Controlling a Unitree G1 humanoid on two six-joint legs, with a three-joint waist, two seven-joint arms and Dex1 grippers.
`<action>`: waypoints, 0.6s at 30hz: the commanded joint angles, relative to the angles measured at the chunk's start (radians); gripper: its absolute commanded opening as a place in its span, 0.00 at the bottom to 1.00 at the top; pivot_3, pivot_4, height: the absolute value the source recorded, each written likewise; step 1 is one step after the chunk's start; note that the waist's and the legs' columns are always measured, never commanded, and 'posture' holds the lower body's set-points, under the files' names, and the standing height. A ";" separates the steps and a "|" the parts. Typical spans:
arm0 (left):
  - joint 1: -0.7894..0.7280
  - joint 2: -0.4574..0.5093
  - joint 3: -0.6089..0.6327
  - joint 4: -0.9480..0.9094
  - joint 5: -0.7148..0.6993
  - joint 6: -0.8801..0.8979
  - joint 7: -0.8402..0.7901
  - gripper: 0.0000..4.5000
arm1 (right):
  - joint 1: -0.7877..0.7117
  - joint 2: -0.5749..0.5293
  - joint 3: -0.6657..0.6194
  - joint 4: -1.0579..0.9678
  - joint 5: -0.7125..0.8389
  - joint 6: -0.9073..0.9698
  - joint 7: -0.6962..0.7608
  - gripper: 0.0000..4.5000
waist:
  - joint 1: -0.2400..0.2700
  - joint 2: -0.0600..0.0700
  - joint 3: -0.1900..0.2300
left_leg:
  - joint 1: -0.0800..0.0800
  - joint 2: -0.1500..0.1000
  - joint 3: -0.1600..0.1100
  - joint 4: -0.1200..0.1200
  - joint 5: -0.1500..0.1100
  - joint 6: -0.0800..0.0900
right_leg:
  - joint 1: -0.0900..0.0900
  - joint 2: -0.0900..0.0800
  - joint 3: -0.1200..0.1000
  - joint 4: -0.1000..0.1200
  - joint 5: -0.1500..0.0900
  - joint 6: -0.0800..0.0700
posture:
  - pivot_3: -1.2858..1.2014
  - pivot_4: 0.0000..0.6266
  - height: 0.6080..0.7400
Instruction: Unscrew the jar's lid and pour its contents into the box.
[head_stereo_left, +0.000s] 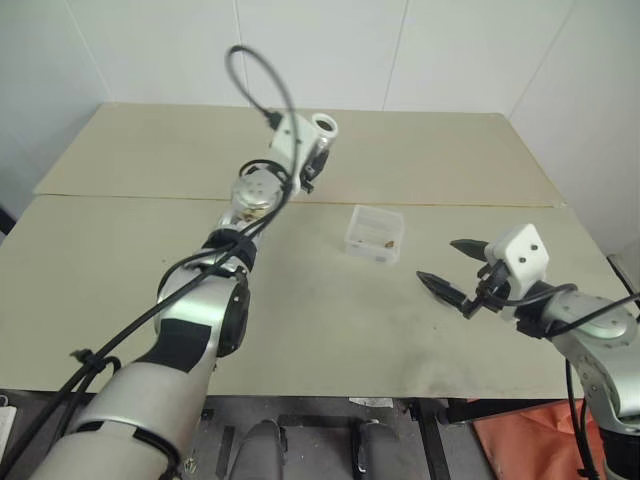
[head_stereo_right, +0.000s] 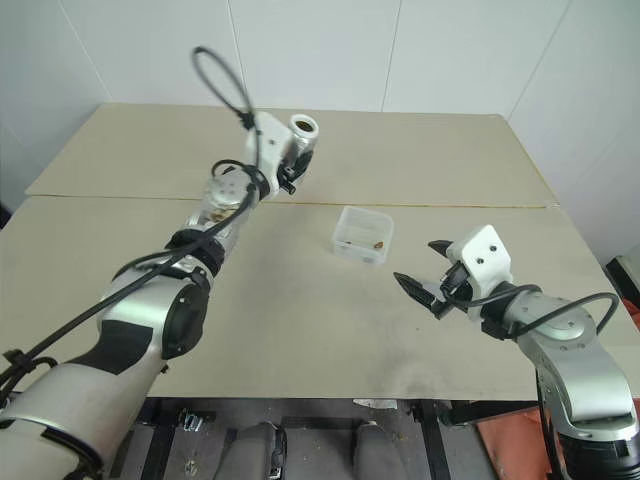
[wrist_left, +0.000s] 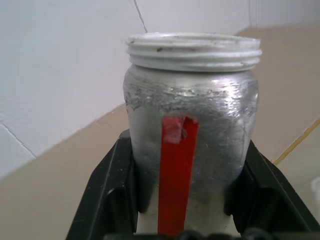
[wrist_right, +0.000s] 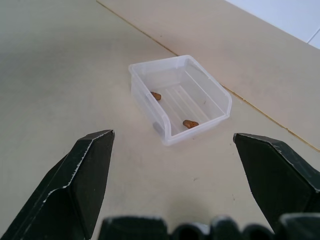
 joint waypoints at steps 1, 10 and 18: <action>0.092 -0.026 0.034 -0.132 -0.085 -0.004 -0.065 0.43 | -0.018 0.003 0.009 -0.001 0.002 -0.010 0.009 0.99 | -0.001 0.000 0.000 | 0.001 0.000 0.000 0.000 0.000 0.000 | 0.000 0.000 0.000 0.001 0.000 0.000 | 0.52 0.24 1.00; 0.518 -0.114 -0.014 -0.633 -0.144 0.122 -0.032 0.43 | -0.039 0.022 0.052 0.019 -0.016 -0.027 0.010 0.99 | -0.003 0.000 0.000 | 0.002 0.000 -0.001 0.005 0.001 -0.002 | 0.000 0.000 0.001 0.008 0.000 -0.001 | 0.52 0.24 1.00; 0.652 -0.107 -0.061 -0.732 -0.115 0.156 0.035 0.43 | -0.042 0.019 0.063 0.026 -0.035 -0.029 0.014 0.99 | -0.004 0.000 0.000 | 0.010 0.000 -0.002 0.009 0.002 0.000 | 0.008 0.001 0.001 0.008 0.002 0.001 | 0.52 0.24 1.00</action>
